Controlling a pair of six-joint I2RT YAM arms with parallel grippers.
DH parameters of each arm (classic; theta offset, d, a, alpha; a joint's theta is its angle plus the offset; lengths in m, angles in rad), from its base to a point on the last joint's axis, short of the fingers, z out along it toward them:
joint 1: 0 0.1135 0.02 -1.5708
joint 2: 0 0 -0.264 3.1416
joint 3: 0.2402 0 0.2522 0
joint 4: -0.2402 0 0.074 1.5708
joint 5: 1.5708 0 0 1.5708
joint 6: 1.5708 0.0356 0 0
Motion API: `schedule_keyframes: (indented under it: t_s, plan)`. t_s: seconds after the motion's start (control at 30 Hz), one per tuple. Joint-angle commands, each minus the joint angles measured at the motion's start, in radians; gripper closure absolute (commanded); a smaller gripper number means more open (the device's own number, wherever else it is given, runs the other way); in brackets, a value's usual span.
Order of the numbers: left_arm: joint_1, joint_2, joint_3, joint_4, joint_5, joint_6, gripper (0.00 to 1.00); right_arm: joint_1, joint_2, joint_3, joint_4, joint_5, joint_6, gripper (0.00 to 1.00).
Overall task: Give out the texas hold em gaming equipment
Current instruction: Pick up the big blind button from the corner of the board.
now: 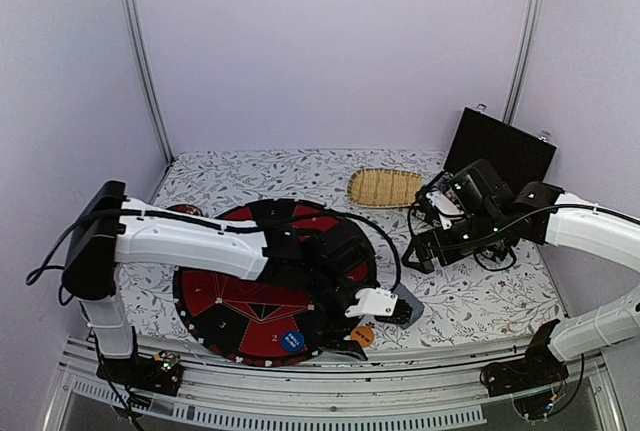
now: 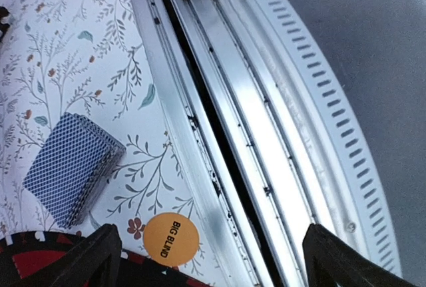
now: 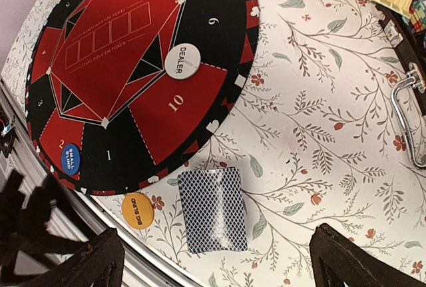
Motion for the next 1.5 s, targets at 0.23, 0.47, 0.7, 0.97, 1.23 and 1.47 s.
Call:
schedule_keyframes:
  t_s: [0.23,0.47,0.7,0.97,1.23,1.47]
  plan:
    - [0.053,0.177,0.119,-0.175,0.025,0.229,0.05,-0.007,-0.057,-0.083,0.069,-0.047,-0.005,0.01]
    - [0.040,0.265,0.151,-0.140,-0.060,0.225,0.07,-0.007,-0.055,-0.112,0.089,-0.059,-0.005,0.01]
    - [0.039,0.254,0.096,-0.051,-0.161,0.226,0.08,-0.007,-0.052,-0.124,0.109,-0.088,-0.001,0.01]
    - [0.024,0.249,0.052,-0.042,-0.223,0.211,0.25,-0.007,-0.052,-0.123,0.109,-0.091,-0.001,0.01]
    - [-0.008,0.221,0.000,-0.040,-0.254,0.175,0.37,-0.007,-0.052,-0.118,0.104,-0.096,0.000,0.00]
    - [-0.019,0.182,-0.040,0.016,-0.266,0.158,0.48,-0.007,-0.052,-0.113,0.102,-0.095,0.001,0.00]
